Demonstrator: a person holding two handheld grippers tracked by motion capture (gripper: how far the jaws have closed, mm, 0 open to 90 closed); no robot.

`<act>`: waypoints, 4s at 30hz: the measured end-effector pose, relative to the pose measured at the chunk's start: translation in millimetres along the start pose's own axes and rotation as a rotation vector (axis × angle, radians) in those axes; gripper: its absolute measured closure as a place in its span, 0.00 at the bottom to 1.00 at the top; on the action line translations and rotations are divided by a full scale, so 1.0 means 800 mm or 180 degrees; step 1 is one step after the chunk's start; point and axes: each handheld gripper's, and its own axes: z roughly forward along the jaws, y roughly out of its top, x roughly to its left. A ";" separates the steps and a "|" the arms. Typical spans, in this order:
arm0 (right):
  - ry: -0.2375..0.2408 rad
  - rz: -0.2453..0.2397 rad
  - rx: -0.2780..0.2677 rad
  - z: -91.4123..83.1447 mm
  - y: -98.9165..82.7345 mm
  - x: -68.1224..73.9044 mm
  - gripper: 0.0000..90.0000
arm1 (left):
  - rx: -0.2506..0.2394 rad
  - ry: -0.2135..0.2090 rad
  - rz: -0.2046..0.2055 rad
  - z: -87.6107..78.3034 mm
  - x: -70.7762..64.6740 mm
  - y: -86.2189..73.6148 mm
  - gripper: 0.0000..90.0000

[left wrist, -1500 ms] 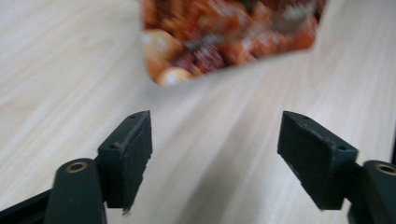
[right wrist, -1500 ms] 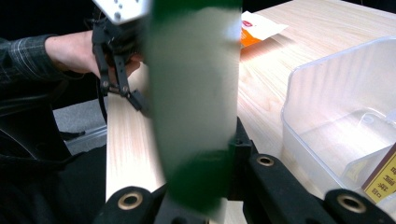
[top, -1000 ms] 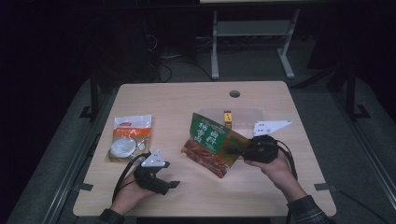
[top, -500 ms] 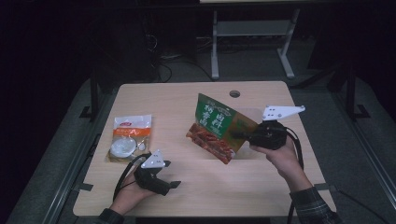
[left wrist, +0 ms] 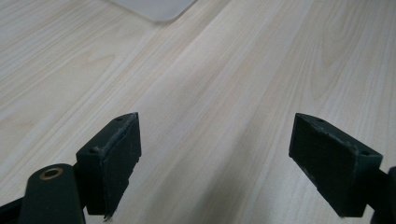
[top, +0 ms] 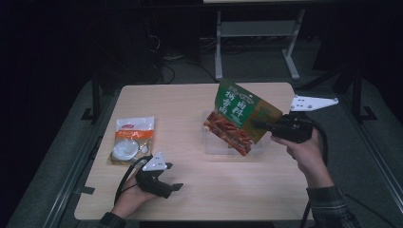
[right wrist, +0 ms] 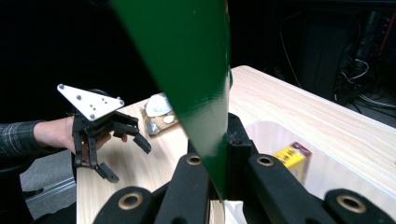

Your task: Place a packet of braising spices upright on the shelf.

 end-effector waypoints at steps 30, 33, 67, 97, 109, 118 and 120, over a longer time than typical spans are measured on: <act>-0.0511 0.0222 0.0113 -0.085 -0.050 -0.022 1.00 | 0.0002 0.0019 -0.0058 0.002 0.003 -0.001 0.18; -0.0577 0.0225 0.0107 -0.083 -0.047 -0.027 1.00 | 0.0026 0.0022 -0.0026 0.002 0.003 -0.002 0.18; -0.0943 0.0156 0.0133 -0.010 -0.006 -0.081 1.00 | -0.0120 0.0101 -0.0148 0.008 0.003 -0.002 0.15; -0.0910 0.0214 0.0321 0.019 -0.041 -0.096 1.00 | -0.0080 0.0115 -0.0083 0.007 0.002 -0.003 0.15; -0.0869 0.0215 0.0525 0.031 -0.051 -0.094 0.99 | -0.0006 0.0075 -0.0111 0.010 -0.001 -0.003 0.15; -0.0806 0.0295 0.0519 0.026 -0.063 -0.097 0.99 | 0.0111 -0.0064 -0.0173 0.016 -0.001 -0.003 0.15; -0.0831 0.0300 0.0508 0.024 -0.065 -0.096 0.99 | 0.0161 -0.0090 -0.0140 0.017 -0.001 -0.003 0.15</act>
